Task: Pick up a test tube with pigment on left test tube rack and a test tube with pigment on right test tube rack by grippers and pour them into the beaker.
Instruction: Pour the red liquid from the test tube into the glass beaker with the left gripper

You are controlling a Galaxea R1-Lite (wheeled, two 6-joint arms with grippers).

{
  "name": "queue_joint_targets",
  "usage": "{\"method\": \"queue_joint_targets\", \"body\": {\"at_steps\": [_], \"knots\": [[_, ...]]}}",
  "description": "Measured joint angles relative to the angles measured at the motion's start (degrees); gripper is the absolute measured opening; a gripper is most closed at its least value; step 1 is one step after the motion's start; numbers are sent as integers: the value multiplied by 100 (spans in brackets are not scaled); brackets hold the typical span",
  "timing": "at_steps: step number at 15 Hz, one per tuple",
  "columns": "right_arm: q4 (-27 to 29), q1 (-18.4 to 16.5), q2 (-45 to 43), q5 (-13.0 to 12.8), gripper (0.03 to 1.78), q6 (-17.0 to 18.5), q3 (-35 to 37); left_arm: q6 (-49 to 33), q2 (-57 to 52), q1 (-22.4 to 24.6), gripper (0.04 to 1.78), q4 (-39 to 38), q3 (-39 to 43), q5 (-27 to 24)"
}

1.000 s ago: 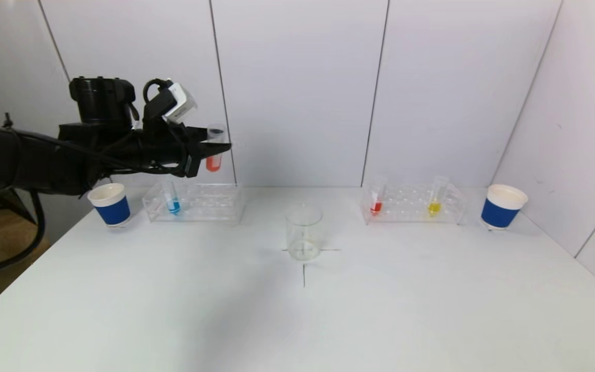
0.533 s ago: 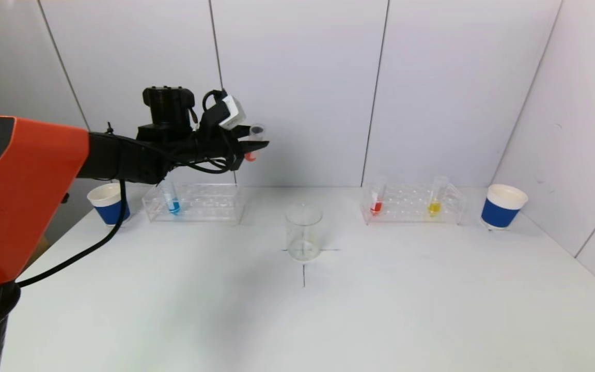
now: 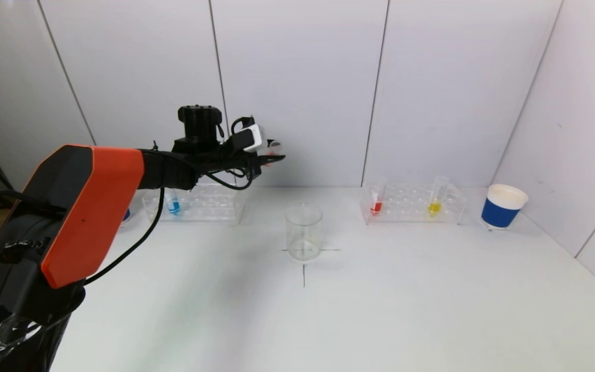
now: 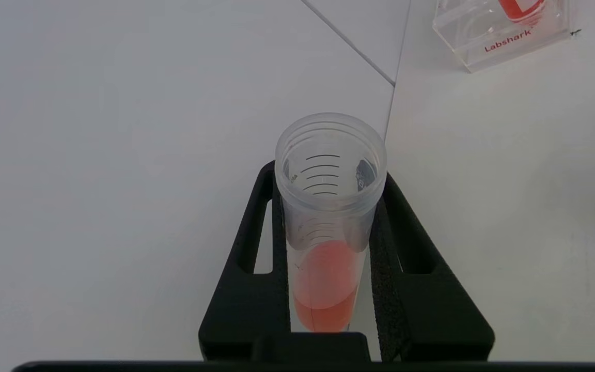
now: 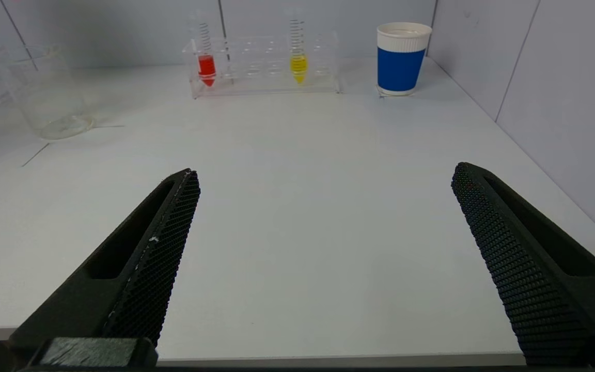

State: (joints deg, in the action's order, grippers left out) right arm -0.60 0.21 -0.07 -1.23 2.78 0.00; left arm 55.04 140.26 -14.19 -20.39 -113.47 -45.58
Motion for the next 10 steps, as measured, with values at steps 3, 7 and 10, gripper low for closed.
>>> {"method": "queue_joint_targets", "body": {"at_steps": [3,7,10], "knots": [[0,-5,0,0,177,0,0,146,224,-28,46,-195,-45,-191],[0,0,0,2,177,0,0,301,382,-66,46,-846,-52,-244],[0,0,0,0,177,0,0,350,433,-177,46,-1180,-52,-293]]}}
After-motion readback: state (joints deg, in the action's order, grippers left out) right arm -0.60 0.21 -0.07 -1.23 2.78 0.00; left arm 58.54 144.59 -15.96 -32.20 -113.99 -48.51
